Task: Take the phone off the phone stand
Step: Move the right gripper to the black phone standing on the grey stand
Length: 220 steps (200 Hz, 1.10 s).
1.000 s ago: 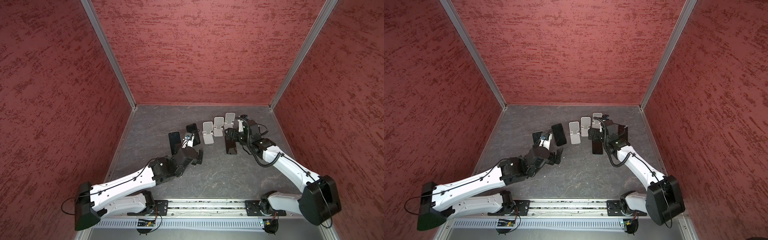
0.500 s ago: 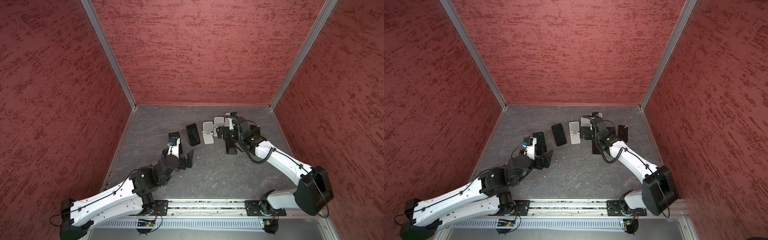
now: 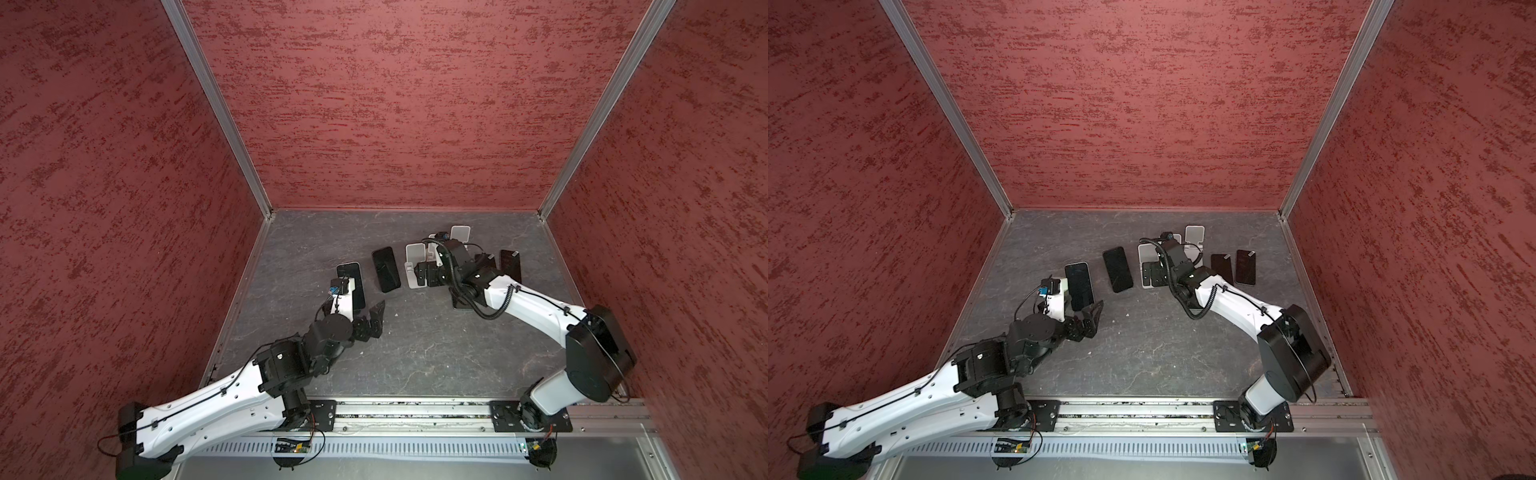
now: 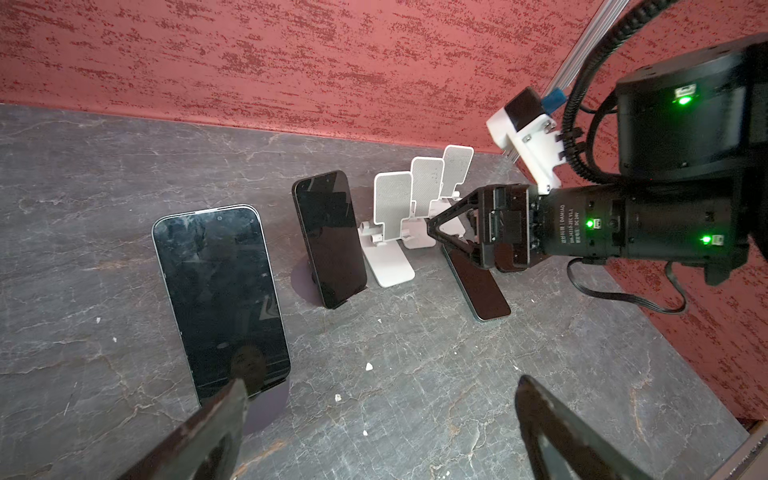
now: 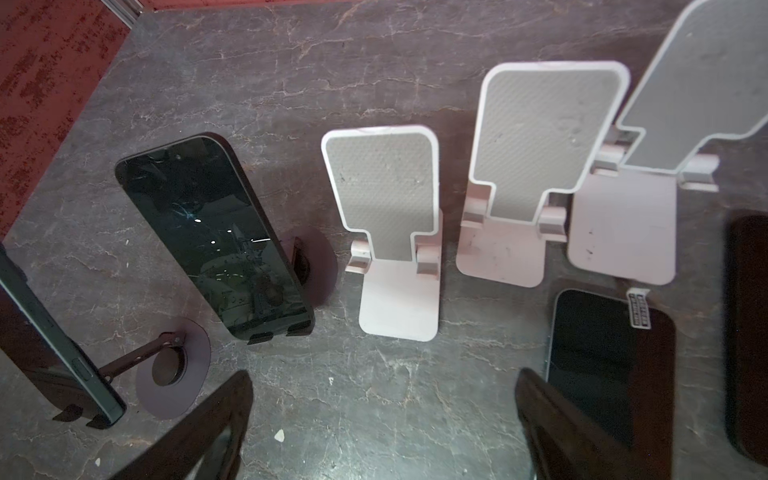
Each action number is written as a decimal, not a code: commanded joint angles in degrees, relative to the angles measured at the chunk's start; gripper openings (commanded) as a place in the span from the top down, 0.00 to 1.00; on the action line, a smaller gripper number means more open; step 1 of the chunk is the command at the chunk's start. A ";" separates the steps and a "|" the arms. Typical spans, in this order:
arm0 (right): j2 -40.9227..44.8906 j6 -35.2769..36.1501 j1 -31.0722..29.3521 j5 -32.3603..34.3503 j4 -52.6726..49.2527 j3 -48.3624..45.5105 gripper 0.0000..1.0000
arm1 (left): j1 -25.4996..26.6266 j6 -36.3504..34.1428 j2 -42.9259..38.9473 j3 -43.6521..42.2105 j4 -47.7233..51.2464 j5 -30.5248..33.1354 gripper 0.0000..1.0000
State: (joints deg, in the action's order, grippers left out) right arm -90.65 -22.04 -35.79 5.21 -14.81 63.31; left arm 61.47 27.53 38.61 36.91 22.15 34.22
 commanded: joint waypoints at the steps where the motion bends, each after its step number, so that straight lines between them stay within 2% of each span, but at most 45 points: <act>1: -1.64 0.16 -0.98 0.64 2.45 2.98 0.01 | 0.22 -1.28 -0.72 -0.42 -2.01 0.32 0.00; 69: -6.12 3.97 -3.47 -3.08 7.49 5.42 0.01 | 0.13 -1.34 -2.65 -1.61 -1.57 0.85 0.00; 138: -8.25 11.41 -6.13 -5.26 14.02 5.46 0.01 | 0.14 -0.35 -5.33 -2.97 -0.38 2.12 0.00; 220: -13.59 11.41 -7.10 -4.95 18.09 6.56 0.01 | 0.14 0.29 -6.93 -3.51 0.88 2.57 0.00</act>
State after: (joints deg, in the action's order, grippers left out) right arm -102.74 -11.11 -42.57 0.38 -0.12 67.96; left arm 61.47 27.44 32.21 33.74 22.06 36.14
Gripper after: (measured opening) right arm 0.987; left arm 0.996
